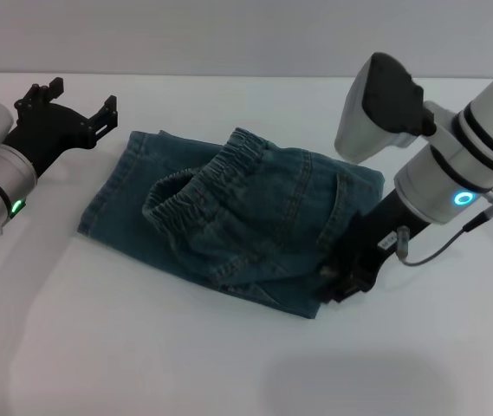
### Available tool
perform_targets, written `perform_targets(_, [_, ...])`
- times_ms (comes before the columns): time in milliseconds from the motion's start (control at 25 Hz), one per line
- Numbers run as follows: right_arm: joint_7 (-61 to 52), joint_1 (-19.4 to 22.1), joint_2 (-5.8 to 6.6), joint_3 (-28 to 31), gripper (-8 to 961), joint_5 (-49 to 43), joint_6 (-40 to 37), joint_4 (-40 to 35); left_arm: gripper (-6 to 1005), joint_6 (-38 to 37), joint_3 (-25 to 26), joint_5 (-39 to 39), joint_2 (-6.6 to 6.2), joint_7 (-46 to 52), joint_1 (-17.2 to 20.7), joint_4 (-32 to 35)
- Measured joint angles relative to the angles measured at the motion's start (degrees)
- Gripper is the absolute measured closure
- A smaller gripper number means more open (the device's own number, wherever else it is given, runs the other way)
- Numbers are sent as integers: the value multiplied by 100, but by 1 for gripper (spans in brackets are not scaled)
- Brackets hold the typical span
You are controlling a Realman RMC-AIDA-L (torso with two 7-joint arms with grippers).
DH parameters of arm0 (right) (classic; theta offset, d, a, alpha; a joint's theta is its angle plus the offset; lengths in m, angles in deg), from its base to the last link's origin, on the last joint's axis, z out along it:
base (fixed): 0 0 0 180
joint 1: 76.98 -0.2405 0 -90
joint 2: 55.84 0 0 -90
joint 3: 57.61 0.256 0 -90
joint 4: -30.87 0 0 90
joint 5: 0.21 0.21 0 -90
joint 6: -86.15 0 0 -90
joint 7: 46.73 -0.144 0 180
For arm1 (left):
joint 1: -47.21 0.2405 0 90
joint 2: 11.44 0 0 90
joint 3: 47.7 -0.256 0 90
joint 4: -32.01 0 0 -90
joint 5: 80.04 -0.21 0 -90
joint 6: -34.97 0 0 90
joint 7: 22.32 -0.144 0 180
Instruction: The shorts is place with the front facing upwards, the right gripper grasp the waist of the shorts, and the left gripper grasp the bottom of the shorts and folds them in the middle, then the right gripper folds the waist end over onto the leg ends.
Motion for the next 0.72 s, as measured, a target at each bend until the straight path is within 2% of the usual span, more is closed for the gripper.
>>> perform_targets(520, [-20, -21, 12, 710, 582, -500, 707, 122, 157, 0, 0, 0, -1, 0, -15, -55])
perform_targets(720, [-20, 33, 13, 749, 582, -523, 396, -115, 157, 0, 120, 0, -9, 0, -14, -57])
